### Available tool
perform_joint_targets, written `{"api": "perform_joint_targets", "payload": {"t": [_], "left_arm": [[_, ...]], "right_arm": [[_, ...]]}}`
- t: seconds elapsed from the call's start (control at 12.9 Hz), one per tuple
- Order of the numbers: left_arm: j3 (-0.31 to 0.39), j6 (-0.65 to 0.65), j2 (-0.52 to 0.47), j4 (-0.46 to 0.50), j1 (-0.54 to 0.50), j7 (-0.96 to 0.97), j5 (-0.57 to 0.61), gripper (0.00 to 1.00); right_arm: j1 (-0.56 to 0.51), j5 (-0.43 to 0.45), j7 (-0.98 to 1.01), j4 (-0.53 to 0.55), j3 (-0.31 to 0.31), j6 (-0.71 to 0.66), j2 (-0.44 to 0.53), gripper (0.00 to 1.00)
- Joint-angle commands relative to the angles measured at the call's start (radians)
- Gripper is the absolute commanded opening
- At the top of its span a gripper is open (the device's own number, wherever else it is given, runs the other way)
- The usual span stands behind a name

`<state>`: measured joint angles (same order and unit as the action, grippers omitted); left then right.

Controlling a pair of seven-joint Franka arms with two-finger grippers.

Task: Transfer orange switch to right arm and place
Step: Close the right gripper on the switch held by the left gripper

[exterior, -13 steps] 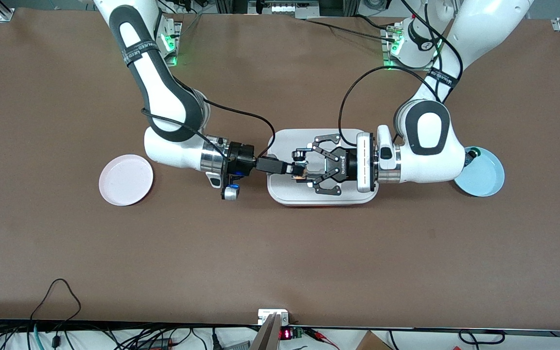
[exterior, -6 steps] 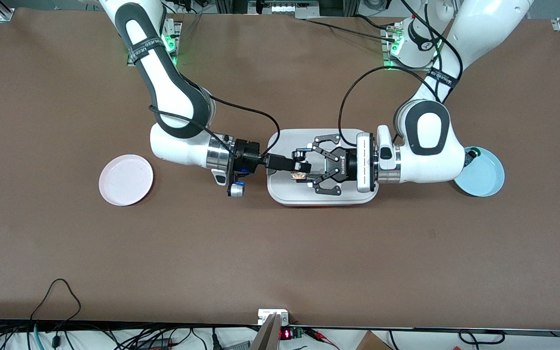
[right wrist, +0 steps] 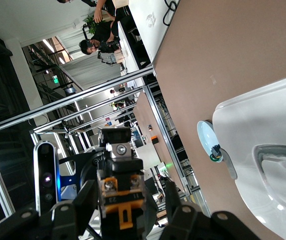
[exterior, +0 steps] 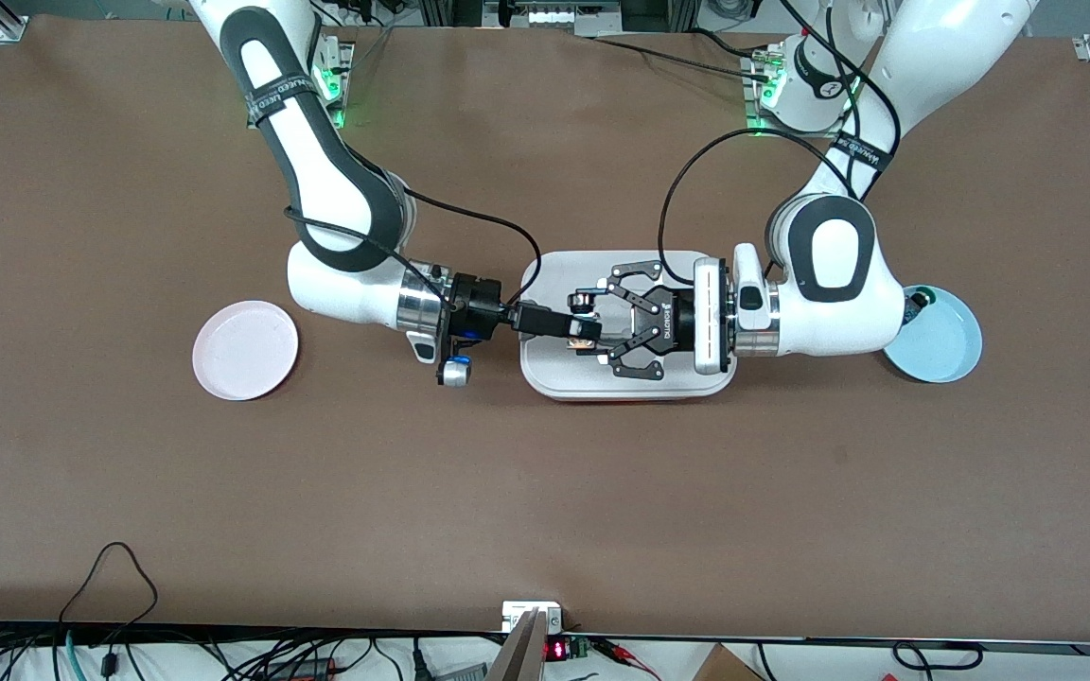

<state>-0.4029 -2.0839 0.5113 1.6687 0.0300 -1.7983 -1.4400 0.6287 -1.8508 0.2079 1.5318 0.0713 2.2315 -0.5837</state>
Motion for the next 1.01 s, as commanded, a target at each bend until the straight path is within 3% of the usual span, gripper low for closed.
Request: {"api": "perform_joint_targets", "payload": {"t": [0.0, 0.85, 0.93], "left_arm": [[0.001, -0.007, 0.004, -0.006, 0.008, -0.033, -0.054, 0.15], [0.001, -0.007, 0.006, -0.006, 0.013, -0.032, -0.054, 0.15], [0.001, -0.007, 0.006, -0.006, 0.013, -0.032, -0.054, 0.15]], "right_arm": [[-0.001, -0.027, 0.004, -0.022, 0.001, 0.003, -0.01, 0.63], [-0.02, -0.031, -0.001, -0.018, 0.001, 0.0, 0.008, 0.48], [-0.02, -0.031, 0.002, -0.015, 0.002, 0.0, 0.01, 0.43]]}}
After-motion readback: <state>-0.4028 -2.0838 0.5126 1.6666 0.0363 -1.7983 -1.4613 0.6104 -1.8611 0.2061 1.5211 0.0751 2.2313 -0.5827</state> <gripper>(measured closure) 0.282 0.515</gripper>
